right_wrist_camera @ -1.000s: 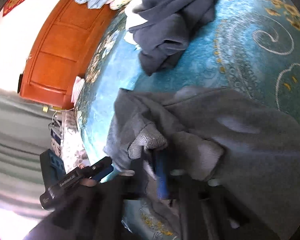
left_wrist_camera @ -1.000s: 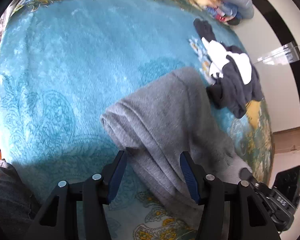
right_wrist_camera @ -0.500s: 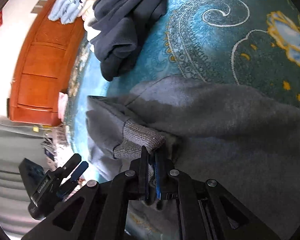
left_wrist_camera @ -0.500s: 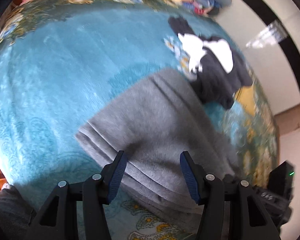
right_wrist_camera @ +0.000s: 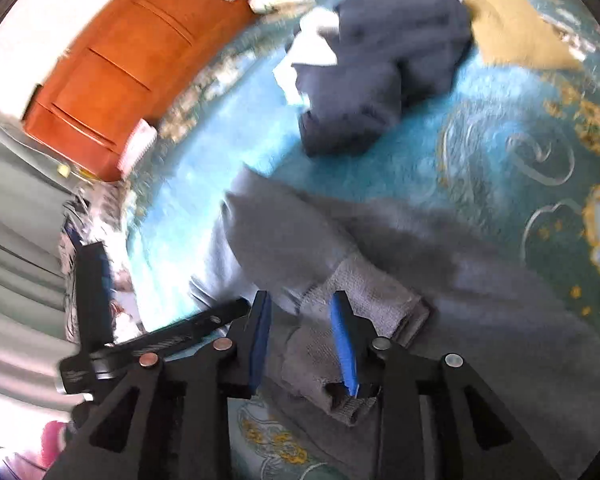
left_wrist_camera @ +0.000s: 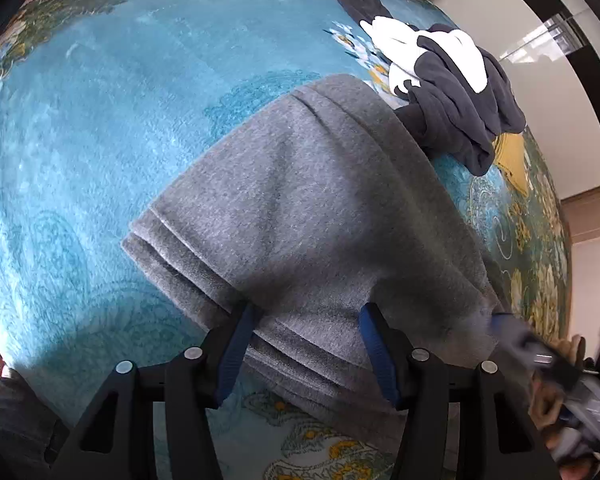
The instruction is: Fold clothes
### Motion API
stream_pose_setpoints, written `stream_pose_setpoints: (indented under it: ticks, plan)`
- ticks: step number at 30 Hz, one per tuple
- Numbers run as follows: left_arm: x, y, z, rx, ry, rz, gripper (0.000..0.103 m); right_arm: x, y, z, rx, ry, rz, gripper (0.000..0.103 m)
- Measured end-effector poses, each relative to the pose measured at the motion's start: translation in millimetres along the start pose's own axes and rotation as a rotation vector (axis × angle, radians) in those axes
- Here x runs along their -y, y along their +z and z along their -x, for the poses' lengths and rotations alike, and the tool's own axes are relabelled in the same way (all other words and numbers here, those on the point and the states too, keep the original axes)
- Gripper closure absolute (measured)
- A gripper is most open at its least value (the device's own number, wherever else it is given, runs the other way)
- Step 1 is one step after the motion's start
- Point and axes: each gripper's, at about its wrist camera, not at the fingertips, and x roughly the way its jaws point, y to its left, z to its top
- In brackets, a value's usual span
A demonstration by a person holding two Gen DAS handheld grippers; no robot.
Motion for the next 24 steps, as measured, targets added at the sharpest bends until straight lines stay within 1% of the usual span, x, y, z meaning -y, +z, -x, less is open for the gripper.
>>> stream_pose_setpoints:
  ticks: [3, 4, 6, 9, 12, 13, 15, 17, 19, 20, 22, 24]
  plan:
    - [-3, -2, 1, -0.004, -0.015, 0.016, 0.044, 20, -3, -26, -0.074, -0.056, -0.061, 0.071]
    - [-4, -3, 1, -0.004, -0.017, 0.018, 0.044, 26, -3, -29, -0.079, -0.042, -0.087, 0.071]
    - [-6, -5, 5, -0.004, -0.024, 0.023, 0.044, 32, -4, -30, -0.074, -0.023, -0.107, 0.071]
    - [-7, -10, 13, 0.004, -0.021, 0.025, 0.043, 27, -2, -28, -0.076, -0.036, -0.096, 0.071]
    - [-2, -16, 24, 0.018, -0.004, 0.011, 0.043, 18, 3, -12, -0.027, -0.014, -0.076, 0.071]
    - [5, -19, 30, 0.027, -0.008, -0.017, 0.043, 16, 2, -4, -0.009, -0.006, -0.066, 0.07]
    - [25, -25, 39, 0.044, -0.032, -0.086, 0.043, 20, -1, 12, 0.016, 0.001, -0.071, 0.063]
    - [51, -33, 46, 0.05, -0.055, -0.168, 0.043, 27, -7, 27, 0.034, 0.004, -0.09, 0.063]
    - [78, -45, 45, 0.038, -0.066, -0.265, 0.043, 35, -12, 43, 0.052, 0.0, -0.12, 0.063]
    - [89, -50, 42, 0.028, -0.056, -0.312, 0.043, 40, -15, 51, 0.062, -0.005, -0.136, 0.063]
    - [103, -60, 31, 0.0, -0.001, -0.396, 0.043, 53, -22, 73, 0.084, -0.022, -0.154, 0.063]
    - [101, -73, 15, -0.075, 0.05, -0.431, 0.043, 65, -30, 94, 0.108, -0.042, -0.172, 0.061]
